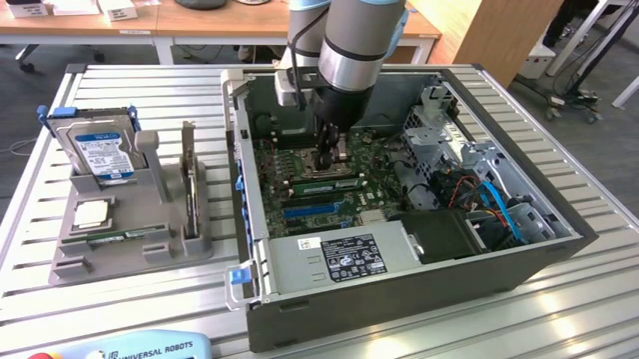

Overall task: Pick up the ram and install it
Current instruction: 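Press down the ram until it locks into place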

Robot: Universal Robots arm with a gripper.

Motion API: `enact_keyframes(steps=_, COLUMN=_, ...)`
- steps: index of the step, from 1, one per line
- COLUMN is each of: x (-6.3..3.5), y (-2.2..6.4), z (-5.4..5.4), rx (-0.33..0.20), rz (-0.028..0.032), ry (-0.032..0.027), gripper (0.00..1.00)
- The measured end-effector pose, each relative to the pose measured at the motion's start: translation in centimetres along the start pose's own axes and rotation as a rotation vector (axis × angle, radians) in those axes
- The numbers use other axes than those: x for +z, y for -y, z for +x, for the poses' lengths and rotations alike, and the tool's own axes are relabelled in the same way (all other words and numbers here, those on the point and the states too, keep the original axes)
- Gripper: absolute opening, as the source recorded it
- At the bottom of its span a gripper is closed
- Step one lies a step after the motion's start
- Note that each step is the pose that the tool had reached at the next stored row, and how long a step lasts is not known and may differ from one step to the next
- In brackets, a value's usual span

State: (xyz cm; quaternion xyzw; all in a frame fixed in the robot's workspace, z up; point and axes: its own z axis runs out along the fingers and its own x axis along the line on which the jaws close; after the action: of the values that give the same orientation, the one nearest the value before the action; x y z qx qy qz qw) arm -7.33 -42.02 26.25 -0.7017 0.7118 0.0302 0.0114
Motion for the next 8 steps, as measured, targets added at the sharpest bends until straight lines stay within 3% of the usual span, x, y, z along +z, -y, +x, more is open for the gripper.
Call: enact_keyframes(steps=8, x=-0.04, y=1.63, z=0.0, rx=0.000, rz=0.0000, ry=0.0000, gripper=0.10)
